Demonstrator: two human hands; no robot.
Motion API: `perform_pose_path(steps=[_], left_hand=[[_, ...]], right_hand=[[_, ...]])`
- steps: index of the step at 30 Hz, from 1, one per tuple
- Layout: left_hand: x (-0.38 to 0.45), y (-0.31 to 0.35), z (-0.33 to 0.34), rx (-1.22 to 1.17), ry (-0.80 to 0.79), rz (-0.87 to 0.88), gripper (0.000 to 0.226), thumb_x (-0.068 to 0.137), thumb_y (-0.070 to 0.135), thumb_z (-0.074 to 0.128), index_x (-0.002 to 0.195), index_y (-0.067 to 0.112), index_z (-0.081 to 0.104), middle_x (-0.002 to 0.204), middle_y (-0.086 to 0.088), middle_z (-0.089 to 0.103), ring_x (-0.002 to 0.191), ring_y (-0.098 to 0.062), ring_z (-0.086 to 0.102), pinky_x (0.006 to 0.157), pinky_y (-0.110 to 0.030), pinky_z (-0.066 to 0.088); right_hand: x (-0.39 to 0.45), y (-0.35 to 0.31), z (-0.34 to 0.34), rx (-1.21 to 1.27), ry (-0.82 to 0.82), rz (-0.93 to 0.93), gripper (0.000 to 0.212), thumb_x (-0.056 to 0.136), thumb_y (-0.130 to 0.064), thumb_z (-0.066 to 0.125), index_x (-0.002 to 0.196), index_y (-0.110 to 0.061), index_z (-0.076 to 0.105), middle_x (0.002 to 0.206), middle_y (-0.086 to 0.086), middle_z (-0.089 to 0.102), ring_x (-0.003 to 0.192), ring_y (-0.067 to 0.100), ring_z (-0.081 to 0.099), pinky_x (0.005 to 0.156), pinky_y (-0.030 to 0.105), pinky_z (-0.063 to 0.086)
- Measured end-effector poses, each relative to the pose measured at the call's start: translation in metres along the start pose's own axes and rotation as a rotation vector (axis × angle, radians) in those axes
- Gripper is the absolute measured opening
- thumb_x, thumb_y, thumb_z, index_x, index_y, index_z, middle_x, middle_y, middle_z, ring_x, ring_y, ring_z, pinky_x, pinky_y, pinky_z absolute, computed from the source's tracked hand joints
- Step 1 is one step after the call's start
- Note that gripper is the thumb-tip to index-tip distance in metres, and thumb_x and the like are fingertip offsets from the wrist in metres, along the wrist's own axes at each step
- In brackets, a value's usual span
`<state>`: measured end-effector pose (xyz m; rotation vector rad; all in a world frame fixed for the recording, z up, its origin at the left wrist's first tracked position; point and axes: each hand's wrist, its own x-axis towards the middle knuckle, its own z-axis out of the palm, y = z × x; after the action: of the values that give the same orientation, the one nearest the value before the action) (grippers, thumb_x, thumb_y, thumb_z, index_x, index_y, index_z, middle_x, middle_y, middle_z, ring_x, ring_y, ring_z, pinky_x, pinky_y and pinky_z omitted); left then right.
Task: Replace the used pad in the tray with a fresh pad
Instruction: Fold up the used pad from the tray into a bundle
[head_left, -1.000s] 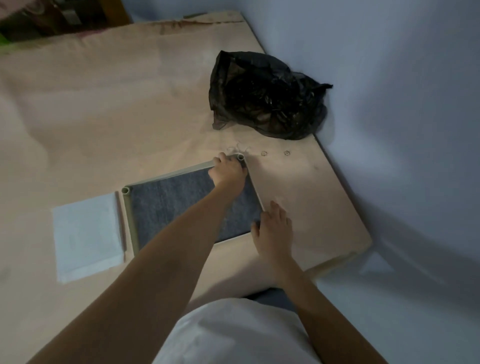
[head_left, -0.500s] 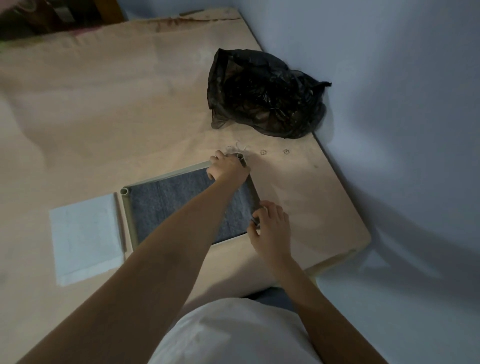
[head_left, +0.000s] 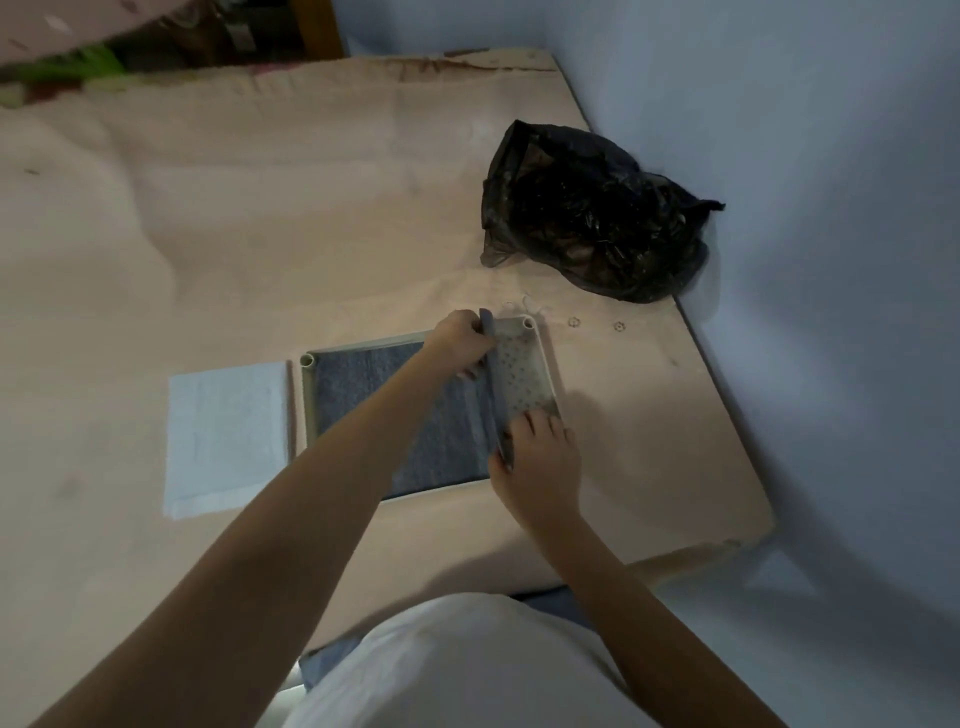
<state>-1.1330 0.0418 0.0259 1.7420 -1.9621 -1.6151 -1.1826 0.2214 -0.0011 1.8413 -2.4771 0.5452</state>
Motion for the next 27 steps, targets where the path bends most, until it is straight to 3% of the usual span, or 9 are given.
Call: perform_pose_path(steps=[3,7,9,12,15,17,21,27], left_hand=[[-0.011,-0.017,-0.019,-0.15,0.001,-0.012,0.017,0.096,0.014,0.054,0.106,0.0,0.053,0.092,-0.015,0.058,0.079,-0.032,0.064,0.06,-0.038,0.058],[-0.019,-0.045,-0.037,-0.165,0.06,-0.036,0.01,0.095,0.009,0.055,0.098,0.002,0.05,0.081,-0.01,0.056,0.066,-0.022,0.059,0.056,-0.033,0.056],[-0.02,-0.058,-0.042,-0.185,0.092,-0.051,0.009,0.094,0.007,0.056,0.098,0.001,0.051,0.083,-0.011,0.056,0.071,-0.025,0.06,0.052,-0.032,0.054],[-0.02,-0.076,-0.048,-0.158,0.128,-0.067,0.018,0.093,0.009,0.057,0.108,-0.001,0.055,0.091,-0.014,0.059,0.087,-0.033,0.064,0.067,-0.04,0.056],[-0.019,-0.09,-0.051,-0.099,0.168,-0.058,0.013,0.092,0.011,0.059,0.097,0.0,0.057,0.094,-0.02,0.064,0.088,-0.037,0.066,0.073,-0.045,0.058],[-0.017,-0.097,-0.053,-0.032,0.207,-0.049,0.012,0.09,0.014,0.061,0.089,0.003,0.054,0.091,-0.019,0.064,0.088,-0.036,0.066,0.075,-0.048,0.057],[-0.017,-0.106,-0.053,0.028,0.242,-0.053,0.018,0.088,0.019,0.064,0.095,0.007,0.053,0.099,-0.017,0.062,0.092,-0.033,0.062,0.077,-0.047,0.056],[-0.018,-0.109,-0.052,0.186,0.261,-0.074,0.033,0.088,0.027,0.063,0.111,0.006,0.051,0.108,-0.013,0.062,0.097,-0.031,0.06,0.078,-0.041,0.052]], right_hand=[[-0.003,-0.013,0.005,0.086,0.007,-0.106,0.02,0.064,-0.026,0.054,0.072,-0.009,0.058,0.079,0.011,0.06,0.068,0.029,0.058,0.06,0.032,0.048],[-0.004,-0.026,0.014,0.142,-0.054,-0.249,0.024,0.066,-0.026,0.058,0.078,-0.007,0.063,0.095,0.014,0.065,0.079,0.031,0.062,0.07,0.034,0.051],[-0.004,-0.031,0.016,0.163,-0.094,-0.29,0.025,0.066,-0.029,0.058,0.078,-0.007,0.063,0.097,0.013,0.065,0.084,0.032,0.063,0.078,0.037,0.053],[-0.004,-0.036,0.021,0.143,-0.144,-0.347,0.032,0.068,-0.037,0.058,0.079,-0.008,0.067,0.101,0.013,0.068,0.095,0.029,0.065,0.091,0.039,0.049],[-0.006,-0.037,0.031,0.132,-0.221,-0.404,0.035,0.077,-0.036,0.053,0.085,-0.007,0.07,0.111,0.014,0.067,0.105,0.029,0.063,0.098,0.039,0.045],[-0.007,-0.037,0.035,0.142,-0.271,-0.416,0.032,0.084,-0.029,0.047,0.087,-0.007,0.069,0.119,0.014,0.064,0.109,0.029,0.061,0.095,0.038,0.048],[-0.004,-0.037,0.038,0.16,-0.304,-0.384,0.034,0.086,-0.021,0.04,0.092,-0.005,0.069,0.124,0.015,0.062,0.109,0.027,0.062,0.082,0.032,0.054],[0.002,-0.03,0.046,0.167,-0.378,-0.402,0.038,0.082,-0.018,0.038,0.096,-0.003,0.07,0.12,0.014,0.063,0.108,0.028,0.063,0.083,0.035,0.056]])
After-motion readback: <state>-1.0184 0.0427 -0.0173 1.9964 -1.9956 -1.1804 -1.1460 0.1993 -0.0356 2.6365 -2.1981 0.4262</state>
